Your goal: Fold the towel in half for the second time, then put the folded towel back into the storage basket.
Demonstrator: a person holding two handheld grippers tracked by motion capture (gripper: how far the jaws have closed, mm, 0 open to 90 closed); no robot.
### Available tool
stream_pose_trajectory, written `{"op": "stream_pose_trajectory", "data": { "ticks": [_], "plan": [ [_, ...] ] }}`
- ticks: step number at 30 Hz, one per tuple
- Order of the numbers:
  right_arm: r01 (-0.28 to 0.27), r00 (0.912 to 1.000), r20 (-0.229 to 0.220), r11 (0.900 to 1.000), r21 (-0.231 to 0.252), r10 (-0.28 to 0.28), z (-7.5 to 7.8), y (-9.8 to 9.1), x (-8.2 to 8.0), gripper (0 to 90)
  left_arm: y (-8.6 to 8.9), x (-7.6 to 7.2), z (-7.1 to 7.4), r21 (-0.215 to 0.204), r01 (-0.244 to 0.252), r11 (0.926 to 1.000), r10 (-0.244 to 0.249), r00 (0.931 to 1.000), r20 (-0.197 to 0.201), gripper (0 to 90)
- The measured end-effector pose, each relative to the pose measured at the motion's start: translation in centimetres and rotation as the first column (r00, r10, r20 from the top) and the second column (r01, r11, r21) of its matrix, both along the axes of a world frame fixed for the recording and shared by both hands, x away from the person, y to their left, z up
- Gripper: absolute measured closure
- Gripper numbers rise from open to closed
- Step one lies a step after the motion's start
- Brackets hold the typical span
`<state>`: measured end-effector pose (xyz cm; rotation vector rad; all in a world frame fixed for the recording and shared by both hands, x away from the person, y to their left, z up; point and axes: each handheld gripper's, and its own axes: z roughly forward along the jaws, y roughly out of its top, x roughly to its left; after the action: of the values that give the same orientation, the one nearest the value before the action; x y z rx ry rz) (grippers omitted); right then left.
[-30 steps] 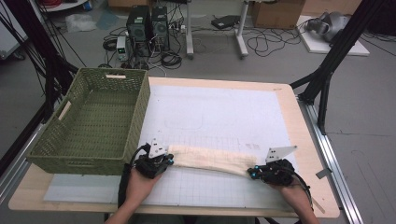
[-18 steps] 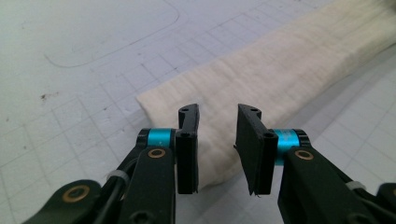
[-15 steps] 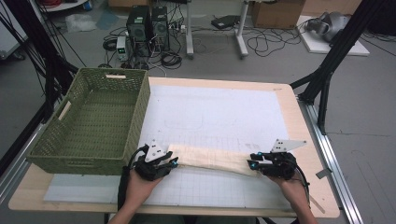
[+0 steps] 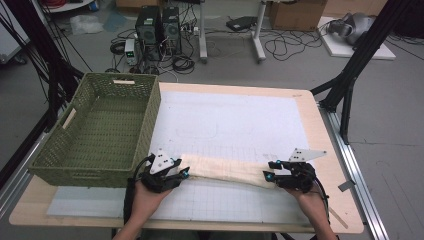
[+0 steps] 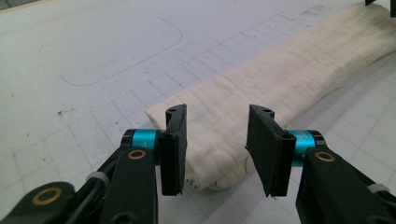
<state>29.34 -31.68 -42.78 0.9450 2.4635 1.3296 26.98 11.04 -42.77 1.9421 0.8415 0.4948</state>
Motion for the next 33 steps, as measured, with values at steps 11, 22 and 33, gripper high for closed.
{"op": "stream_pose_trajectory", "data": {
  "ticks": [11, 22, 33],
  "plan": [
    [0.006, 0.9997, -0.023, 0.9998, -0.018, -0.006, -0.2, 0.0, 0.2, 49.3, 0.1, 0.1, 0.0, -0.011, -0.001, 0.9999, 0.001, 1.0000, -0.005, 56.7],
    [0.026, 0.9994, -0.023, 0.9994, -0.022, -0.027, -0.2, -0.1, 0.1, 46.1, 0.2, 0.4, -0.1, -0.005, -0.027, 0.9996, 0.027, 0.9995, -0.016, 53.6],
    [0.087, 0.9952, -0.041, 0.9950, -0.050, -0.089, -0.6, -0.5, 0.1, 42.9, -0.1, 1.1, -0.6, 0.022, -0.046, 0.9987, 0.046, 0.9982, -0.037, 53.4]
  ]
}}
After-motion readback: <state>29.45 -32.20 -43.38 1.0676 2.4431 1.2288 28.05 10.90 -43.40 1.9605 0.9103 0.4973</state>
